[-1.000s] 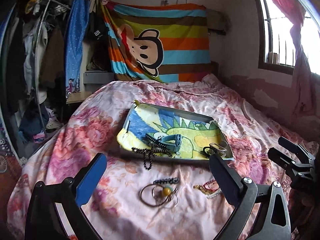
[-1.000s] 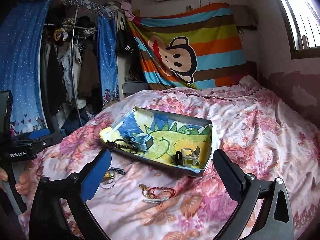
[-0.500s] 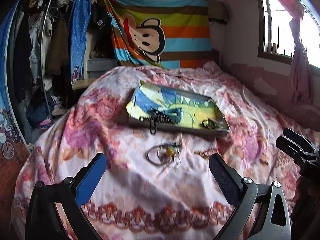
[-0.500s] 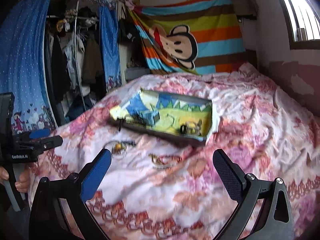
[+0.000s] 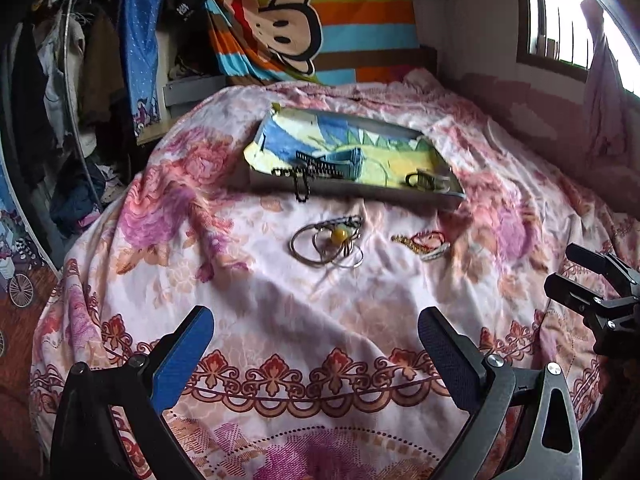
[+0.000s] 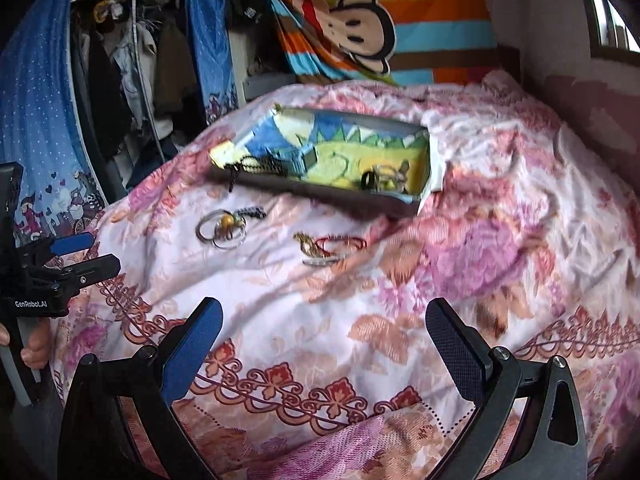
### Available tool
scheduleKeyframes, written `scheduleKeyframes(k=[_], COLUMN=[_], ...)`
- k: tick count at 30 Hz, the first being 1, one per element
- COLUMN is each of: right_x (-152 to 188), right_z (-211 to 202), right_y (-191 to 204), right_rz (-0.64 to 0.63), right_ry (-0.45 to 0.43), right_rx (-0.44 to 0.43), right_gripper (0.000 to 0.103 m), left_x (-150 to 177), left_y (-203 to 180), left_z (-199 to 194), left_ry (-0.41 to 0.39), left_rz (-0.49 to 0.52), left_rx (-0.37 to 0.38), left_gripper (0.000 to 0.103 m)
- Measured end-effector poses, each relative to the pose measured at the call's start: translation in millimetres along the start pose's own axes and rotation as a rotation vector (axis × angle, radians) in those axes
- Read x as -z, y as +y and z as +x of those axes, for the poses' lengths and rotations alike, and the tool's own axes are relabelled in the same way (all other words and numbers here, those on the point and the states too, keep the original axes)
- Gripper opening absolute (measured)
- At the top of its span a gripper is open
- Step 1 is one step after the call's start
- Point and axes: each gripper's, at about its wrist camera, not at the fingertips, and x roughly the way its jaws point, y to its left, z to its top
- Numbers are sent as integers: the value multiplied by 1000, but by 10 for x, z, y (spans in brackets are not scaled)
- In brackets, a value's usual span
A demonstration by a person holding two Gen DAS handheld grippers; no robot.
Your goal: Organize jewelry
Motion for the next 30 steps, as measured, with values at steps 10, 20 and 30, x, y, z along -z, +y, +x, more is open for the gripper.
scheduleKeyframes(k=[10,20,30], right_x=[-154,-419,-554], right_z=[401,754,1158], right_y=[-273,-309,-208], right_rz=[21,-12,-67], right_ry=[82,37,74], right_rx=[-18,-57,-95], right_gripper=[100,97,45], left_x=[-224,-438,-533], left_y=[-45,-135,-239], left_z=[467,848,1199], left_ry=[81,94,135], left_rz=[60,125,178], left_rx=[46,62,101], left_gripper=[103,94,58])
